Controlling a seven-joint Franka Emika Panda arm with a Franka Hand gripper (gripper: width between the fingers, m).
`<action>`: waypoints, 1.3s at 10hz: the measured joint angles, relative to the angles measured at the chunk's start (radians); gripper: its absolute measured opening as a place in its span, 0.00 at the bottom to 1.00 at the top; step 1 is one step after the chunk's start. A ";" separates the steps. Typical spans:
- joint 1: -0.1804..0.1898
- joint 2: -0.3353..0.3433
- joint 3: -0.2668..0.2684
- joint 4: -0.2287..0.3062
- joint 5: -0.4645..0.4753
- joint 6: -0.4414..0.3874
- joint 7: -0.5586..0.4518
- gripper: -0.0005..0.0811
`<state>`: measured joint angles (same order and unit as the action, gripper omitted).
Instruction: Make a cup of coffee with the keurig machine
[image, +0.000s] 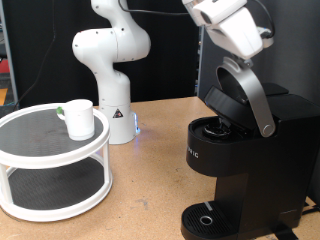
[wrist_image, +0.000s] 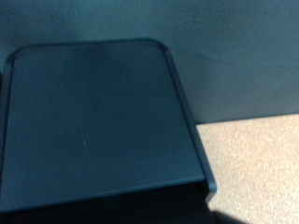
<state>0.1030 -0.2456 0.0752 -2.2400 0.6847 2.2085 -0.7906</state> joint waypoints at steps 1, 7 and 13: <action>-0.006 -0.001 -0.004 -0.010 -0.009 0.000 -0.010 0.01; -0.029 -0.001 -0.032 -0.056 -0.016 0.000 -0.093 0.01; -0.055 -0.001 -0.045 -0.111 -0.060 0.012 -0.153 0.01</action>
<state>0.0476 -0.2465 0.0299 -2.3507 0.6249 2.2209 -0.9433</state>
